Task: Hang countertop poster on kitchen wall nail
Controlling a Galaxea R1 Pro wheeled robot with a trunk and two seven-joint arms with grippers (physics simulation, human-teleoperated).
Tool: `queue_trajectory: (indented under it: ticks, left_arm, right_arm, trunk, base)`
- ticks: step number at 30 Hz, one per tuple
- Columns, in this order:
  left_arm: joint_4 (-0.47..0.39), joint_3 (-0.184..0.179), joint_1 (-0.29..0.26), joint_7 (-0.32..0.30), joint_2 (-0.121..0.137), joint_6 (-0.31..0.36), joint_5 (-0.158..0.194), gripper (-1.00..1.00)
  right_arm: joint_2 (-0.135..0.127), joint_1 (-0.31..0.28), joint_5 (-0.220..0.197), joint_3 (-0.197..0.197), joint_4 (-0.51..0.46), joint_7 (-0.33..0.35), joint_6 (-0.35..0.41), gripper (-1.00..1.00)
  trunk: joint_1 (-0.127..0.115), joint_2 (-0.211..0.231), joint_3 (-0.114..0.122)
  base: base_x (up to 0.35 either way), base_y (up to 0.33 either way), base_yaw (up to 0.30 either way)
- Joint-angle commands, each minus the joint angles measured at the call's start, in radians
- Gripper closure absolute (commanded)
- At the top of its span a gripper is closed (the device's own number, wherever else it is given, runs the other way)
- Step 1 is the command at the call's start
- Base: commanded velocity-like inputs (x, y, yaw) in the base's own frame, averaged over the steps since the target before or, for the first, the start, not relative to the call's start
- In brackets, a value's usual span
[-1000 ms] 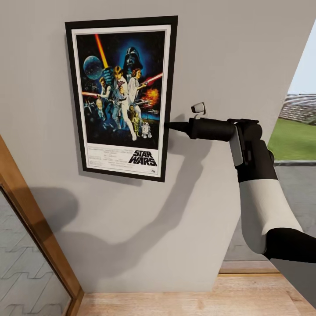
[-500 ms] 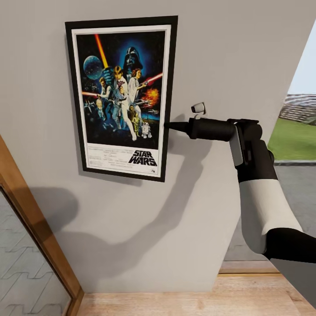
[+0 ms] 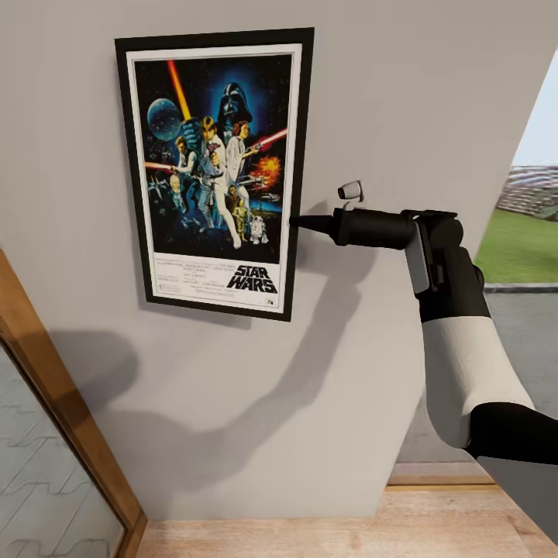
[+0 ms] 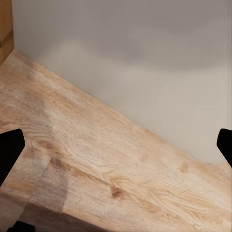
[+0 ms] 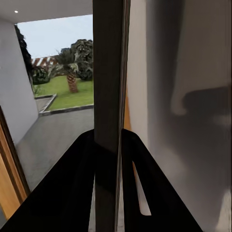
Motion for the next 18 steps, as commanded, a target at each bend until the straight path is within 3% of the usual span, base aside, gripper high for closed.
queue_trajectory:
  ticks: [1,18]
  left_arm:
    - [0.001,-0.008,-0.001,-0.003,0.0,-0.004,0.007,-1.0]
    - [0.001,-0.008,-0.001,-0.002,0.0,-0.004,0.007,-1.0]
  right_arm:
    - [0.001,-0.001,-0.002,-0.002,0.001,0.006,0.012,1.0]
    - [0.001,-0.001,-0.001,-0.002,-0.001,0.006,0.012,1.0]
  trunk:
    - [0.001,-0.002,-0.002]
    - [0.001,-0.002,-0.002]
  base:
    - [0.078,0.0,0.0]
    - [0.011,0.0,0.0]
